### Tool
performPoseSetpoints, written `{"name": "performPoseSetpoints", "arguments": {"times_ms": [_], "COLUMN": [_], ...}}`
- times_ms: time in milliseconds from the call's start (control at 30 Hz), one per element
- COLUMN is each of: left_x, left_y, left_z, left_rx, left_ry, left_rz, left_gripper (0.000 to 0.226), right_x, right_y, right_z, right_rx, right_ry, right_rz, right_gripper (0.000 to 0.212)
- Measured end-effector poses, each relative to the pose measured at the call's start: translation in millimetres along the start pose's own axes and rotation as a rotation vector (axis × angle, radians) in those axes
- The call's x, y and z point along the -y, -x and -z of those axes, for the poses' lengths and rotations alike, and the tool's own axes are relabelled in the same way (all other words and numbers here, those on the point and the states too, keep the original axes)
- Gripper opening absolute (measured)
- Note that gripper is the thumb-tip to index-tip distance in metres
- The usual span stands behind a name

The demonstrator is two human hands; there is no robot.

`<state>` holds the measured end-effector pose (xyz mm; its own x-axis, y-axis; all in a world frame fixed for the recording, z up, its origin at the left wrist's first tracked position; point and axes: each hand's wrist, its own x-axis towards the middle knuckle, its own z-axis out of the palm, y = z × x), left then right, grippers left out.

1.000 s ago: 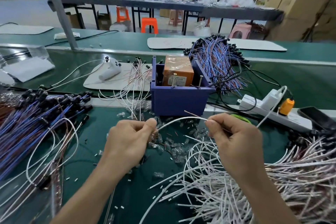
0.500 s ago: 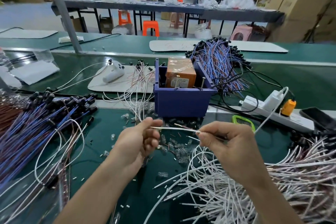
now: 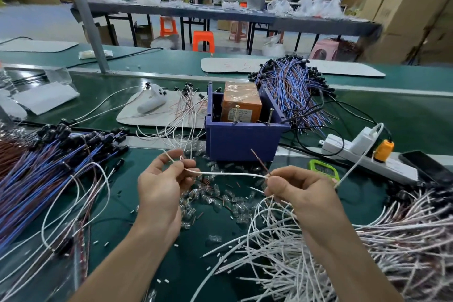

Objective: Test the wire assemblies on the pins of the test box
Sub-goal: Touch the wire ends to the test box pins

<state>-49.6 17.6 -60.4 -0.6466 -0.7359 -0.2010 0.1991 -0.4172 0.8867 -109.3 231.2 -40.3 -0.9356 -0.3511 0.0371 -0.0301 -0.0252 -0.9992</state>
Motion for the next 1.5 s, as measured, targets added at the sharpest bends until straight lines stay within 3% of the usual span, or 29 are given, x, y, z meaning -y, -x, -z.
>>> {"name": "performPoseSetpoints", "arguments": {"times_ms": [200, 300, 400, 533, 767, 1067, 1300, 1500], "left_x": [-7.4, -17.0, -29.7, -42.8, -52.3, -51.0, -53.3, -48.7], "left_y": [4.4, 7.4, 10.5, 10.9, -9.9, -32.6, -42.1, -42.4], "left_z": [-3.9, -4.5, -6.3, -20.6, -51.3, -57.9, -52.7, -54.5], "left_rx": [0.143, 0.197, 0.255, 0.263, 0.209, 0.185, 0.156, 0.092], "left_ry": [0.049, -0.139, -0.512, -0.848, -0.995, -1.009, -0.903, -0.915], "left_rz": [-0.068, -0.198, -0.455, -0.636, -0.813, -0.767, -0.719, -0.717], "left_gripper": [0.014, 0.011, 0.016, 0.017, 0.021, 0.025, 0.024, 0.024], "right_x": [1.4, 9.3, 25.0, 52.4, 80.9, 97.9, 93.1, 88.3], "right_y": [-1.2, -3.9, -3.5, -16.3, -47.6, -63.7, -69.0, -72.9], "right_z": [-2.8, 2.7, 8.0, 12.8, 24.1, 57.0, 65.4, 66.9], "right_rx": [-0.121, -0.213, -0.224, -0.211, -0.224, -0.196, -0.112, -0.163], "right_ry": [-0.173, -0.167, 0.065, 0.439, 0.673, 0.645, 0.562, 0.619], "right_rz": [-0.007, 0.053, 0.188, 0.369, 0.472, 0.385, 0.361, 0.356], "right_gripper": [0.007, 0.015, 0.023, 0.026, 0.019, 0.032, 0.029, 0.017]}}
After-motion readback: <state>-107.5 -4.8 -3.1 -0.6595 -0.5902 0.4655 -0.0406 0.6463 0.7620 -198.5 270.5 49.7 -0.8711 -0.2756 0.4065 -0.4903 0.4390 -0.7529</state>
